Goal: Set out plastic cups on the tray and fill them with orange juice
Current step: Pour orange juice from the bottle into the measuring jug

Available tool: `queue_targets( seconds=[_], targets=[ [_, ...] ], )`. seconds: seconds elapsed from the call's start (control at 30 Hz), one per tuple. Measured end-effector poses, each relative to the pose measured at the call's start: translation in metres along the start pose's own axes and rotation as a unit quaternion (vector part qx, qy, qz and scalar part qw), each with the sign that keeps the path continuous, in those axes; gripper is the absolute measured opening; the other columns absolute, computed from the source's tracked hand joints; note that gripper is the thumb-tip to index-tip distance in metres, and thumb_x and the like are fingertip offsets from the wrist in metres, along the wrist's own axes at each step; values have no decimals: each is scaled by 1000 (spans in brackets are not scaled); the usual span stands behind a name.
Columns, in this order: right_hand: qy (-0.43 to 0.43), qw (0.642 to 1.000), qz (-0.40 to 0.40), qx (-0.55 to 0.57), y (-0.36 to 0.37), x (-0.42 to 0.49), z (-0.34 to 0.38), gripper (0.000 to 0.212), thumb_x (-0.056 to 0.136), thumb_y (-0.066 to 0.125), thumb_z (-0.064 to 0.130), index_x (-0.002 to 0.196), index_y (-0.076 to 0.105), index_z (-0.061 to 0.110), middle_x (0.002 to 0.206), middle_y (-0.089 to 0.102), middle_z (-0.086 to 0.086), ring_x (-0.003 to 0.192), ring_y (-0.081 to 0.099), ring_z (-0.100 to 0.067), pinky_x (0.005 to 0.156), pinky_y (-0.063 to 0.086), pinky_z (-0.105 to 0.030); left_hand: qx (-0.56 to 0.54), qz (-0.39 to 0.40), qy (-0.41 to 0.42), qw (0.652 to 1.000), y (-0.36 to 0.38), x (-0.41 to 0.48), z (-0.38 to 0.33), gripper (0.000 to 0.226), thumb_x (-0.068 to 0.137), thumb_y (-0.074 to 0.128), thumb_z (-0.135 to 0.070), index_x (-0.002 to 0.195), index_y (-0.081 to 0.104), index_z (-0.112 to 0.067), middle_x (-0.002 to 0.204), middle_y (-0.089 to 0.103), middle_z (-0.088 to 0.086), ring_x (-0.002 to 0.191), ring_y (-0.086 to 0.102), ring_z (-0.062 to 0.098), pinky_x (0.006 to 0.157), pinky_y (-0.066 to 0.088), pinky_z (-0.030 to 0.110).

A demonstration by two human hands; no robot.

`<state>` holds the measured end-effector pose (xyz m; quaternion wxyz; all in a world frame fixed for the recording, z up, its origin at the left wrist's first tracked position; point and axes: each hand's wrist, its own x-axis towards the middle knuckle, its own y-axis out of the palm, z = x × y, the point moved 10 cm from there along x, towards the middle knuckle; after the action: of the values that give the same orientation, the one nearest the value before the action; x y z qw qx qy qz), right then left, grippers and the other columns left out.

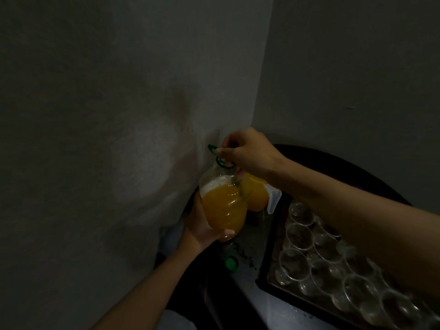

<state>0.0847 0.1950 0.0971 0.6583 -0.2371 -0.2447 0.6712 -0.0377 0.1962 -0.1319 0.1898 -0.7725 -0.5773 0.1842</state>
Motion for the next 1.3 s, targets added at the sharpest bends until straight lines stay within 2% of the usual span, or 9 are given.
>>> queue_targets(
  seconds=[0.27, 0.43, 0.63, 0.77, 0.93, 1.03, 1.1, 1.17, 1.3],
  targets=[
    [-71, 993, -11, -92, 15, -11, 6, 22, 89, 73, 32, 96, 74, 11, 85, 72, -3, 73, 68, -12, 67, 58, -31, 28, 1, 28, 999, -6, -8, -11, 156, 35, 93, -65, 155, -3, -40, 162, 23, -6, 148, 26, 13, 118, 31, 38],
    [-114, 987, -59, -95, 5, -21, 3, 31, 81, 77, 48, 86, 77, 17, 74, 71, 5, 65, 67, -5, 57, 54, -20, 111, -38, 51, 992, -17, -28, -9, 146, 48, 49, -103, 161, -2, -25, 167, 14, 6, 152, 20, 23, 121, 22, 39],
    [-88, 989, -121, 17, -46, -33, -19, 26, 84, 76, 40, 92, 78, 15, 81, 74, 6, 72, 70, -2, 56, 52, -14, 143, -76, 112, 980, -21, -51, -34, 109, 71, 44, -84, 155, -2, -31, 167, 5, 5, 148, 5, 8, 119, 16, 37],
    [-22, 983, -179, 36, -75, -37, -66, 31, 80, 79, 45, 99, 76, 21, 90, 75, 7, 80, 71, -5, 65, 61, -29, 95, -181, 154, 967, -37, -55, -64, 106, 83, 35, -86, 159, 19, -14, 164, 17, 8, 147, 20, 16, 114, 26, 41],
    [78, 977, -197, 32, -84, -44, -132, 69, 77, 79, 51, 135, 59, 18, 123, 67, -6, 113, 64, -20, 93, 56, -38, 50, -277, 236, 930, -60, -67, -101, 85, 92, 40, -73, 148, 36, -10, 153, 30, 12, 138, 39, 34, 109, 38, 57],
    [122, 976, -177, 20, -74, -49, -155, 89, 79, 78, 50, 151, 40, 15, 146, 53, -11, 133, 52, -26, 103, 46, -37, 132, -226, 343, 902, -35, -85, -126, 80, 82, 56, -56, 148, 33, -17, 152, 29, 11, 134, 38, 33, 106, 39, 56],
    [146, 976, -162, 7, -64, -50, -166, 97, 80, 78, 49, 156, 30, 13, 154, 44, -11, 140, 44, -28, 109, 40, -36, 196, -130, 458, 857, 2, -105, -143, 87, 78, 59, -54, 152, 25, -22, 156, 26, 10, 135, 38, 31, 107, 36, 46],
    [161, 975, -155, -11, -54, -51, -171, 100, 81, 77, 49, 156, 27, 7, 154, 43, -13, 139, 44, -30, 107, 39, -35, 217, -24, 498, 839, 35, -113, -150, 94, 81, 60, -55, 158, 15, -25, 165, 16, 4, 143, 34, 26, 110, 34, 42],
    [193, 970, -146, -2, -35, -52, -179, 102, 83, 76, 48, 154, 22, -1, 144, 52, -18, 131, 51, -34, 100, 44, -38, 163, 88, 366, 912, 68, -84, -150, 98, 91, 47, -59, 158, -19, -32, 168, -19, -9, 156, -5, 12, 125, 8, 31]
  ],
)
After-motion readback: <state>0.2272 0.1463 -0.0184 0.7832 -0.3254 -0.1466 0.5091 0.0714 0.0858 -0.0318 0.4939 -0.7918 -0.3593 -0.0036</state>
